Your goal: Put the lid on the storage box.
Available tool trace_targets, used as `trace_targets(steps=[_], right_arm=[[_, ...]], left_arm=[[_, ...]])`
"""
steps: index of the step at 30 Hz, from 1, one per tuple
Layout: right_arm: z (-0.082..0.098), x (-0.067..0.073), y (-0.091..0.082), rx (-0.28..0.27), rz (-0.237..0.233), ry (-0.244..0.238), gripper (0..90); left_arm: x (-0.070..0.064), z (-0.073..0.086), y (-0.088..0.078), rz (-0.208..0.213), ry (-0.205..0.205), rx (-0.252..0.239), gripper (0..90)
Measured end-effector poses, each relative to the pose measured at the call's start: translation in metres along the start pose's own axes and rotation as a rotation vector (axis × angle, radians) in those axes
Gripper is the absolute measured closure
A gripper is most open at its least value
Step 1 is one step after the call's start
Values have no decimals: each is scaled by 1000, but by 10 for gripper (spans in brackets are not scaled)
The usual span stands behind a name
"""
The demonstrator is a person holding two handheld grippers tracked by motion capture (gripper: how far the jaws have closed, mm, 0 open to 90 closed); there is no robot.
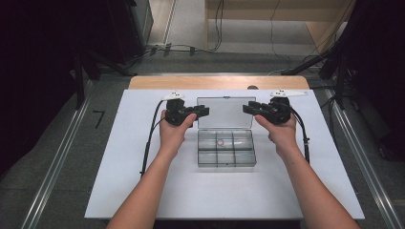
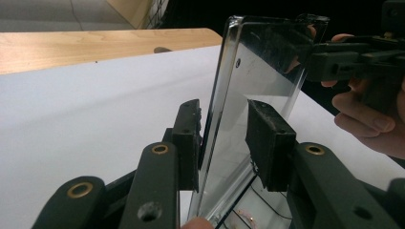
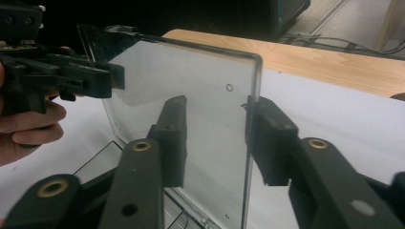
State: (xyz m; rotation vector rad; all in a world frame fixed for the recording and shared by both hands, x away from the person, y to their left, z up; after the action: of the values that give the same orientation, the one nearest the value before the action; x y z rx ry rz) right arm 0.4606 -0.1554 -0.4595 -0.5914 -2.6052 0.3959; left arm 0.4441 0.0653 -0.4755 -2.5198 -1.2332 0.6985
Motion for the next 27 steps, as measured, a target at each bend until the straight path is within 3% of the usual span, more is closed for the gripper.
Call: trace_targets(steps=[3, 8, 12, 15, 18, 27], right_arm=[[1, 2, -3, 5, 21, -29, 648], [4, 7, -7, -2, 27, -71, 662], [6, 11, -9, -11, 27, -91, 660], [7, 14, -11, -11, 31, -111, 659], [8, 16, -12, -11, 38, -124, 657], [13, 25, -18, -11, 42, -154, 649]], left_arm=[[-2, 0, -2, 5, 7, 1, 636], [-4, 2, -4, 9, 17, -2, 616], [-3, 5, -9, -12, 32, -4, 494], [-3, 8, -14, -8, 28, -6, 455], [-3, 13, -20, -16, 45, -8, 463], [2, 29, -33, -43, 62, 16, 614]])
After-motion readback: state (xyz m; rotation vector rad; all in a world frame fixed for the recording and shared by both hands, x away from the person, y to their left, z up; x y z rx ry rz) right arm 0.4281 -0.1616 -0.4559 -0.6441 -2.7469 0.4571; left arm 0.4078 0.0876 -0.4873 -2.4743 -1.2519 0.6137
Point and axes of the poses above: each handheld gripper's, and its own axes: y roughly forward along the jaws, z roughly out of its underside, x roughly to its left, the point moved 8 cm from there along y, roughly forward along the jaws, and after that the axes turned 13 degrees about -z, right-handed, at the moved point
